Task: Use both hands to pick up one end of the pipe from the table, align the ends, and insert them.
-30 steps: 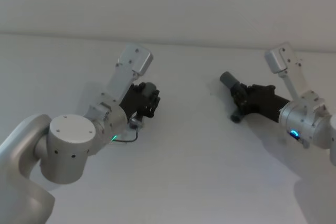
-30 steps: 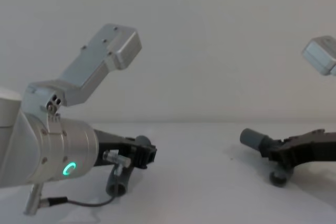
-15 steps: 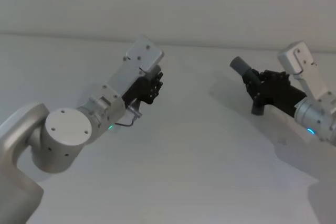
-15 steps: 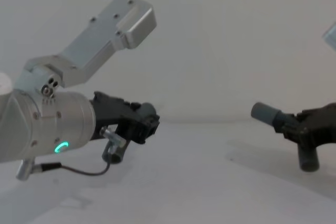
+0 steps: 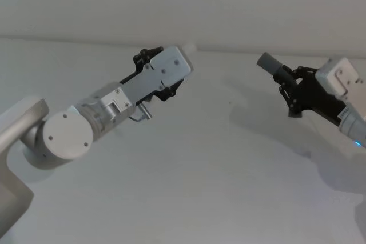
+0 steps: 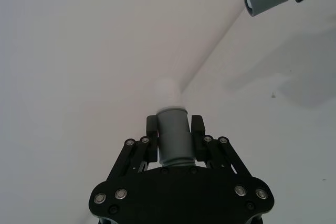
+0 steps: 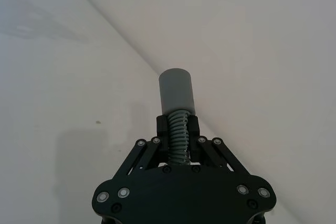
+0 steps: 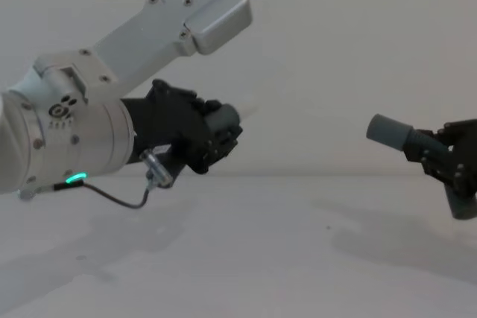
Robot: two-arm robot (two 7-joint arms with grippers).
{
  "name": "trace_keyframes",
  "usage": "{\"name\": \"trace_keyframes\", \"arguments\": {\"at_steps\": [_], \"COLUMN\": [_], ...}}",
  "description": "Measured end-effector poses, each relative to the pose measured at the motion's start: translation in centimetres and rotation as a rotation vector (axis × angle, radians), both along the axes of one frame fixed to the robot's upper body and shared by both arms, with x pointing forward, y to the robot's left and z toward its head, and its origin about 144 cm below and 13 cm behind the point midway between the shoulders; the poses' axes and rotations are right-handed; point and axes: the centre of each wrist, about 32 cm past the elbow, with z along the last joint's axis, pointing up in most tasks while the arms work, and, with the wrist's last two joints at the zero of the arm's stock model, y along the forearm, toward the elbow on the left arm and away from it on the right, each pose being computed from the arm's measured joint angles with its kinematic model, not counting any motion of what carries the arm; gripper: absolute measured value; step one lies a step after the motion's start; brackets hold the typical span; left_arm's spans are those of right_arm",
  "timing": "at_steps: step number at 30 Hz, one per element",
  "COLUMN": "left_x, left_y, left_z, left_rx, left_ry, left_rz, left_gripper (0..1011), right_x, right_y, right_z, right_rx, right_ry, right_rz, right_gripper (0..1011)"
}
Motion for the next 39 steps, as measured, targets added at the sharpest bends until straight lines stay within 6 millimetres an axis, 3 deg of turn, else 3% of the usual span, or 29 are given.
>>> {"name": "trace_keyframes", "arguments": {"at_steps": [26,39], "left_x": [2.9,4.5], "left_y": [2.1,2.7], "left_z": [2.5,4.4], "left_rx": [0.412,0.611], "left_ry": [-0.456,-0.677], "left_rz": [-0.359,-0.540], "left_gripper": [369,369], "right_x": [1.0,1.7], "right_y": [-5.2,-6.3], "right_z": [1.3,2.0], "right_rx": [-0.347,-0.451], "right_ry": [-0.464,-0.594], "right_rz": [0.357,0.470], "right_gripper": [197,195]}}
